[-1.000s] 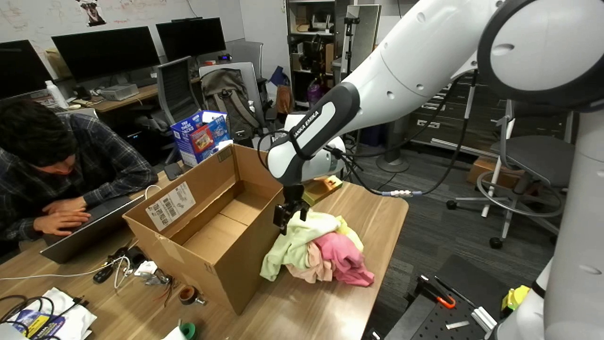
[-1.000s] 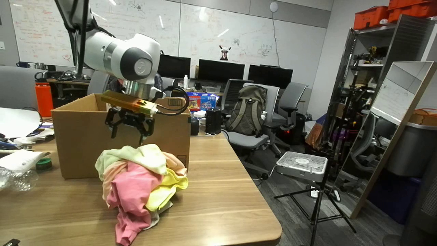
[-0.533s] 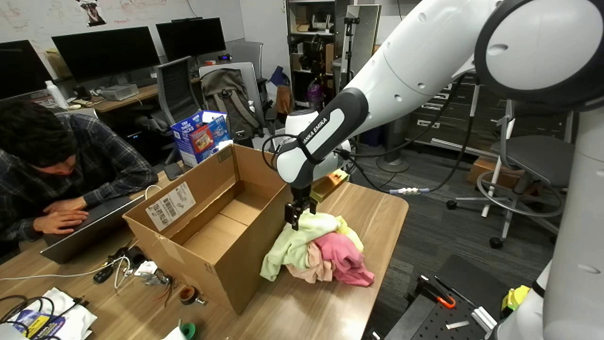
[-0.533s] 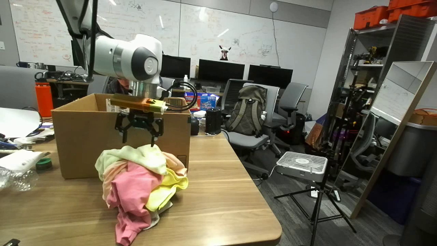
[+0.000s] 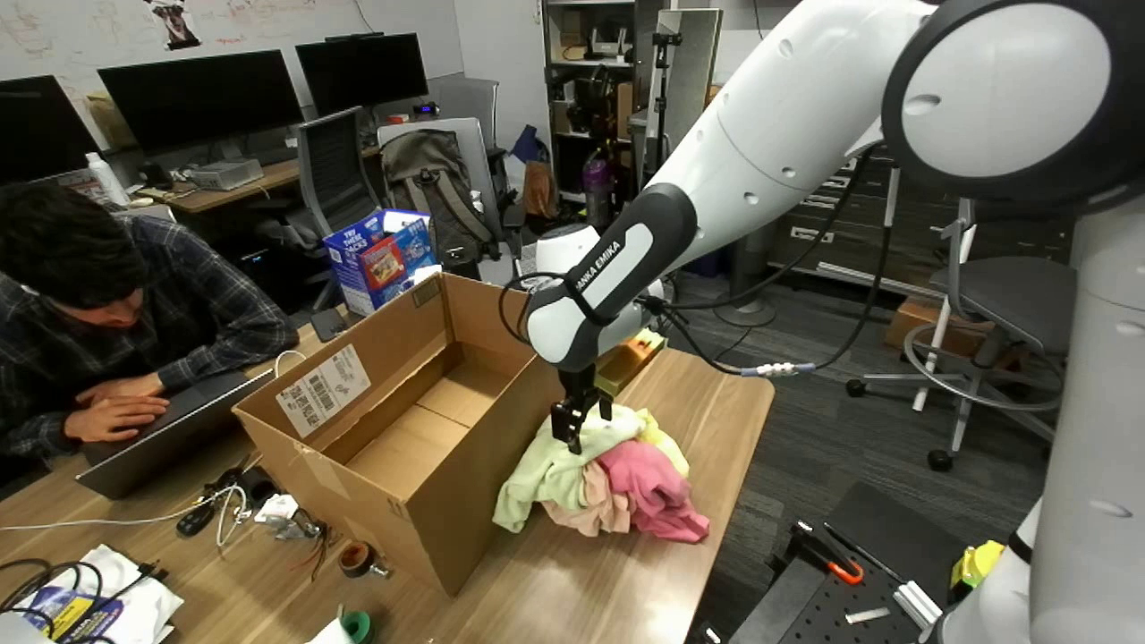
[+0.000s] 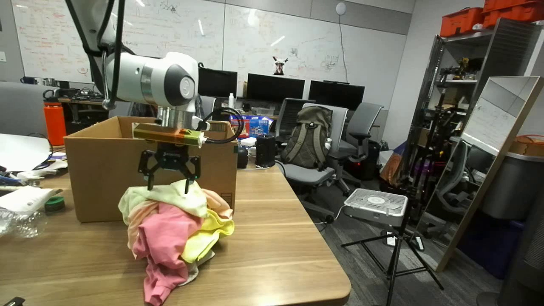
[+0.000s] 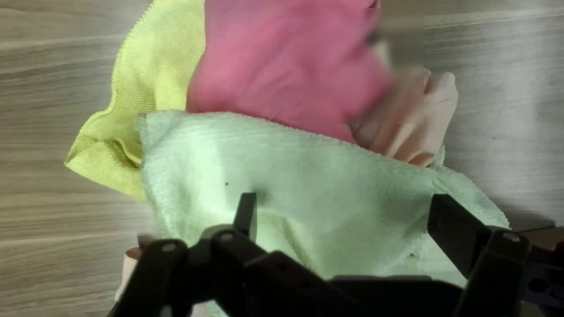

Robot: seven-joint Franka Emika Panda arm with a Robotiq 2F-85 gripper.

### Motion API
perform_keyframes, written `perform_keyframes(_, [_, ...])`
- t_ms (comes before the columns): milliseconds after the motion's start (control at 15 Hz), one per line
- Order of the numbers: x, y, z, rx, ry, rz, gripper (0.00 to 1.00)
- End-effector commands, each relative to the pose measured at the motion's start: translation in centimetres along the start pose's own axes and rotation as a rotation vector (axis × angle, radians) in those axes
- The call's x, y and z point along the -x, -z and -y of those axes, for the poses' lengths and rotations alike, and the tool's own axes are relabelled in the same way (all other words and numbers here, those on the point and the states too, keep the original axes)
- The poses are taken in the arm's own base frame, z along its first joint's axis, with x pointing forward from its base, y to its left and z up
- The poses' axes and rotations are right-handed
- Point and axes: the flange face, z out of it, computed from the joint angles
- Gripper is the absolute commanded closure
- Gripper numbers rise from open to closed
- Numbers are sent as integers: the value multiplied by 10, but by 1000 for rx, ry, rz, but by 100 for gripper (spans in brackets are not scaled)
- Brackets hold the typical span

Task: Put the shirts and towels in the box

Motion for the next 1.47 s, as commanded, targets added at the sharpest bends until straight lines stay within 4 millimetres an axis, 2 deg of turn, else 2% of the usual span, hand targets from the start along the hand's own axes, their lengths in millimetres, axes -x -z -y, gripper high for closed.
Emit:
perform_keyframes(0, [-3, -8, 13, -19, 8, 29, 0])
perform_keyframes(333, [-5, -21, 17, -38, 7, 55, 0])
perform_keyframes(533, [-6, -22, 15, -42, 4, 57, 0])
perform_keyframes(600, [-6, -21, 16, -47, -1, 56, 25])
perform_keyframes(667, [-5, -20, 16, -51, -2, 58, 26])
perform_keyframes(1067, [-6, -4, 19, -69, -27, 15, 73])
perform_keyframes(1267, [-5, 15, 23, -105, -64, -26, 95])
perform_keyframes(1400, [-4, 33, 25, -139, -97, -65, 100])
